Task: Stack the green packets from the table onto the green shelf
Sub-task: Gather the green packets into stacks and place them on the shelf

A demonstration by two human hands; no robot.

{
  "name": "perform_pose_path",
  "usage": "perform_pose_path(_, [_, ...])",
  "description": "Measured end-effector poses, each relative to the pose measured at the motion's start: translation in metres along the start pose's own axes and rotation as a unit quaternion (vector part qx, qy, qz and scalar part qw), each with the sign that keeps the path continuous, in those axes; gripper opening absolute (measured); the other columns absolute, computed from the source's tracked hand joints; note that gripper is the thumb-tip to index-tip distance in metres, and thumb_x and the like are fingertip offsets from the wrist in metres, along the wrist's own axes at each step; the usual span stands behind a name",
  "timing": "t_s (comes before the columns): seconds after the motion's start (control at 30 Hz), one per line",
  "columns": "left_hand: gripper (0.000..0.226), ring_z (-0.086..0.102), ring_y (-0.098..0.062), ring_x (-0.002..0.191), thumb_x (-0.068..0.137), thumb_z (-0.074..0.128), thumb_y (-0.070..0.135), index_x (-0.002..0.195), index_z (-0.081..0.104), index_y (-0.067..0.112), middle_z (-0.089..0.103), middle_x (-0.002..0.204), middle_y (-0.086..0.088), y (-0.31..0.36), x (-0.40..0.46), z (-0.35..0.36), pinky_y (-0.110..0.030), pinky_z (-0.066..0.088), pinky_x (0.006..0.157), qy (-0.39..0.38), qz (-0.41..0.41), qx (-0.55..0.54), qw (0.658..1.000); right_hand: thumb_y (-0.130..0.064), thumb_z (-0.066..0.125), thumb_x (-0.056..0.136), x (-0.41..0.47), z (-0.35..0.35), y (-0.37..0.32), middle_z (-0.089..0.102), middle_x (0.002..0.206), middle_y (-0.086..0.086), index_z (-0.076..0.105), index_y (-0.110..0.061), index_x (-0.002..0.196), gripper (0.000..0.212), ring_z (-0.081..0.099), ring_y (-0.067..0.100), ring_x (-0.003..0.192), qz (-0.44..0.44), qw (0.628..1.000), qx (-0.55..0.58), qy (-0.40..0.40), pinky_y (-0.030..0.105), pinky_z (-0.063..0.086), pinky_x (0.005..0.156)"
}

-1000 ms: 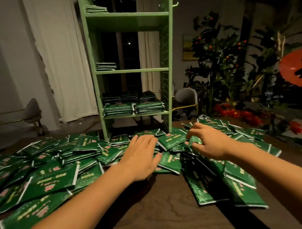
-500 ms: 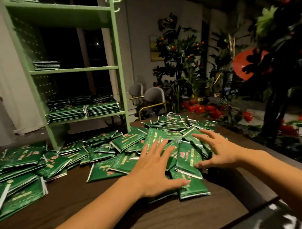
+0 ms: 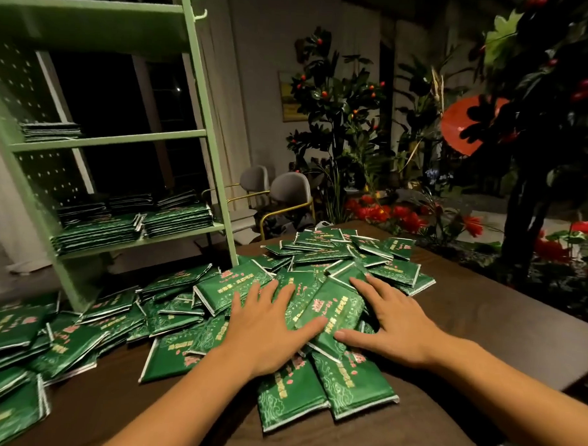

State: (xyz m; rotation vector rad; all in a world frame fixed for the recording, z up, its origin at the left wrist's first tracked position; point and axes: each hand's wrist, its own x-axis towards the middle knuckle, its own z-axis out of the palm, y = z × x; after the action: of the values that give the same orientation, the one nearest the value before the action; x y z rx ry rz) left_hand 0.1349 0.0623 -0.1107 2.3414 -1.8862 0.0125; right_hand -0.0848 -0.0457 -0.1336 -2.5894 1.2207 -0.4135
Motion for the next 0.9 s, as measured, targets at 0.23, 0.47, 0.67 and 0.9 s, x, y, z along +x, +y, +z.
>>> perform_pose_path(0.23, [0.079, -0.004, -0.022, 0.156, 0.097, 0.019, 0.073, 0.161, 0.008, 0.027, 0.000, 0.170, 0.000, -0.013, -0.042, 0.004, -0.046, 0.002, 0.127, 0.043, -0.006, -0.013, 0.999, -0.102, 0.020, 0.061, -0.020, 0.018, -0.058, 0.003, 0.167, -0.004, 0.003, -0.044, 0.156, 0.113, 0.009, 0.020, 0.152, -0.008, 1.000, -0.002, 0.025, 0.049, 0.017, 0.122])
perform_pose_path(0.47, [0.073, 0.009, -0.016, 0.154, 0.101, 0.023, 0.066, 0.159, 0.015, 0.023, 0.014, 0.167, 0.001, -0.048, -0.083, 0.001, -0.043, 0.007, 0.126, 0.077, -0.012, -0.023, 0.997, -0.095, 0.027, 0.068, -0.031, 0.033, -0.112, 0.036, 0.142, -0.007, 0.026, -0.040, 0.146, 0.095, 0.040, 0.022, 0.129, -0.031, 0.995, -0.022, 0.096, 0.043, 0.036, 0.106])
perform_pose_path(0.67, [0.066, 0.019, -0.015, 0.149, 0.103, 0.027, 0.060, 0.157, 0.019, 0.023, 0.024, 0.161, 0.006, -0.083, -0.114, -0.006, -0.038, 0.005, 0.126, 0.107, -0.030, -0.032, 0.993, -0.087, 0.035, 0.074, -0.033, 0.046, -0.156, 0.037, 0.127, -0.007, 0.033, -0.035, 0.141, 0.085, 0.041, 0.018, 0.115, -0.113, 0.989, -0.024, 0.094, 0.035, 0.039, 0.101])
perform_pose_path(0.9, [0.059, 0.033, -0.018, 0.138, 0.104, 0.030, 0.054, 0.153, 0.025, 0.020, 0.036, 0.151, 0.003, -0.124, -0.133, -0.012, -0.033, 0.022, 0.118, 0.135, -0.082, -0.020, 0.987, -0.074, 0.042, 0.090, -0.021, 0.062, -0.188, 0.028, 0.151, -0.006, 0.021, -0.034, 0.156, 0.080, 0.032, 0.014, 0.137, -0.204, 0.978, 0.045, 0.009, 0.031, 0.030, 0.114])
